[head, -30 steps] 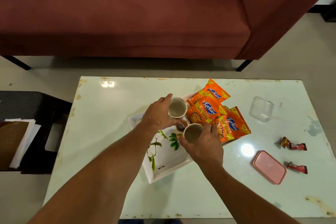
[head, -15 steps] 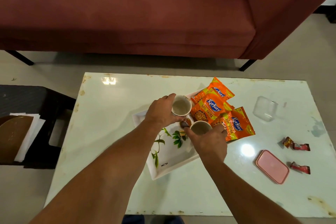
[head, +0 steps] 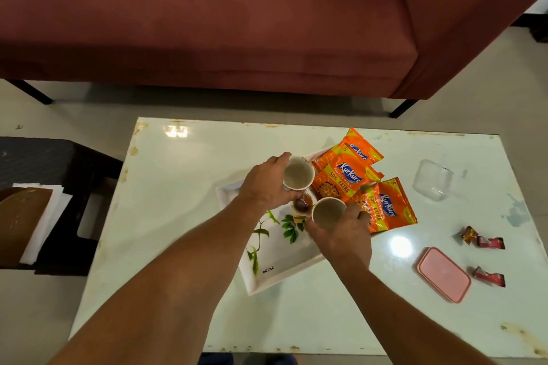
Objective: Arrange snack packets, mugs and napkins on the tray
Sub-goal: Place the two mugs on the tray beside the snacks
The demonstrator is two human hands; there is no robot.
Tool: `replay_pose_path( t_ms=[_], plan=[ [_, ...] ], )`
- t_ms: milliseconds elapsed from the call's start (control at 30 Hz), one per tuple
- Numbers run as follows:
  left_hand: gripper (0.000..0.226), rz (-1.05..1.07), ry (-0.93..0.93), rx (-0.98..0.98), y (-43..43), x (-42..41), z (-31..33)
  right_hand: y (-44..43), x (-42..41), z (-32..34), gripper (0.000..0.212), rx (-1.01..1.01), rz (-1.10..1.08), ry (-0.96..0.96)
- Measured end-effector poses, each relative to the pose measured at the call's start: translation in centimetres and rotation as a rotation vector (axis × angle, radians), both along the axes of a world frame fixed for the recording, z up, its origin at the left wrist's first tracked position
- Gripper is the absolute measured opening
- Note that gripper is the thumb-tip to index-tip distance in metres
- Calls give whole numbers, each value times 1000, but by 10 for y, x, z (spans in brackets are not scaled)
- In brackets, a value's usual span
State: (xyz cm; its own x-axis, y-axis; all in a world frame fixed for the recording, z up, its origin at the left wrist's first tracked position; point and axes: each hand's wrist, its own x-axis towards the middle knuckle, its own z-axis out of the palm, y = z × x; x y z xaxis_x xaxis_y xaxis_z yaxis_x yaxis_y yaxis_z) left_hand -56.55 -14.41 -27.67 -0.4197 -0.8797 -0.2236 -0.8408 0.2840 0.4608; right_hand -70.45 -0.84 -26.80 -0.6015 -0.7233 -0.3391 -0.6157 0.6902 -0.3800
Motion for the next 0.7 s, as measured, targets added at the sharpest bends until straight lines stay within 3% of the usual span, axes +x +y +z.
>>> replay_pose_path(
  t_ms=[233, 400, 500, 600, 700],
  plan=[
    [96, -169, -103, 120, -20, -1, 18, -1, -1, 9, 96, 64, 304, 87],
    [110, -143, -122, 133, -19, -2, 16, -5, 4, 12, 104, 145, 465, 115],
    [118, -95, -111, 103, -14, -5, 14, -7, 8, 12, 114, 149, 445, 171],
    [105, -63, -98, 41, -10, -9, 13, -10, 8, 11, 102, 122, 409, 198],
    [101, -91, -104, 28, -12, -9, 14, -15, 0, 10, 89, 99, 514, 212]
  ],
)
